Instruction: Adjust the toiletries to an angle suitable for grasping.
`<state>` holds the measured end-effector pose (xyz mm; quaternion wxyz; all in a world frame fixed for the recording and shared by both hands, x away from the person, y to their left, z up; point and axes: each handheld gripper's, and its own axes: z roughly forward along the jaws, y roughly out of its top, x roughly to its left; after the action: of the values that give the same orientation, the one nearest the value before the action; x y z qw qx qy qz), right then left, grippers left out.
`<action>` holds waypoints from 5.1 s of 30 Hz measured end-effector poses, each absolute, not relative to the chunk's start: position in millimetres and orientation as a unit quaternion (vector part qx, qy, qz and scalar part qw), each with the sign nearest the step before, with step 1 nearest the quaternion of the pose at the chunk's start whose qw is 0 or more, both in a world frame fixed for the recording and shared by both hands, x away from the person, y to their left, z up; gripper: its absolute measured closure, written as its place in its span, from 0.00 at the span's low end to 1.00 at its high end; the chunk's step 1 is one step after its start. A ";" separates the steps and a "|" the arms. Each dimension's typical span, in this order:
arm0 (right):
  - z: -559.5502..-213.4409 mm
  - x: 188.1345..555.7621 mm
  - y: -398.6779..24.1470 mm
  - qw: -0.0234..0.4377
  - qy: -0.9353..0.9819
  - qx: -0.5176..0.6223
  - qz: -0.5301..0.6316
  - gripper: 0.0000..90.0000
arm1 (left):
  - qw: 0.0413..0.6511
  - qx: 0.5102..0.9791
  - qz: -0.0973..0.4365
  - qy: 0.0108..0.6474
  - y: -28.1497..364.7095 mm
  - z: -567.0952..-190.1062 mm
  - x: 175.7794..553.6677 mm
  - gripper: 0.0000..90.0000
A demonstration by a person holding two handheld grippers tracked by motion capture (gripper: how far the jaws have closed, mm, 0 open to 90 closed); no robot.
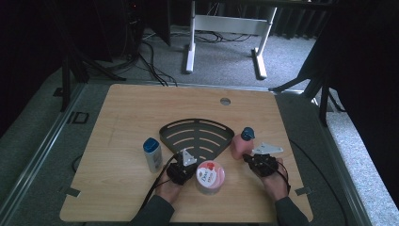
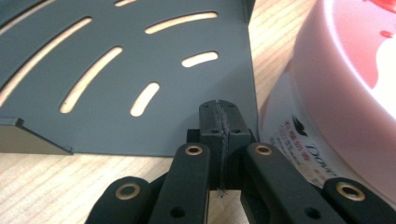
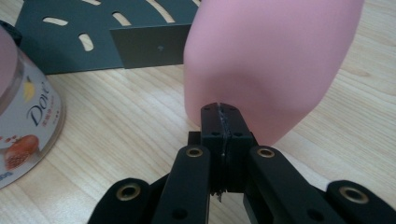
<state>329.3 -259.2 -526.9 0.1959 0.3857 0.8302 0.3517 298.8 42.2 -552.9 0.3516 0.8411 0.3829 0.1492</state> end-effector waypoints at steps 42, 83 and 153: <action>-540.2 315.4 -242.9 0.170 0.857 0.353 0.336 0.98 | 0.349 0.789 0.213 0.458 130.6 -534.7 217.6 1.00; -539.5 315.3 -243.5 0.169 0.856 0.354 0.337 0.95 | 0.357 0.750 0.234 0.505 160.5 -524.6 229.5 0.75; -541.7 316.7 -241.6 0.164 0.860 0.350 0.333 0.93 | 0.393 0.734 0.262 0.487 159.8 -459.0 264.2 0.59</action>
<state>316.7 -241.6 -541.7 0.1637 0.3500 0.8599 0.3334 264.2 159.8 -459.0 0.3932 0.7344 0.4874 0.2619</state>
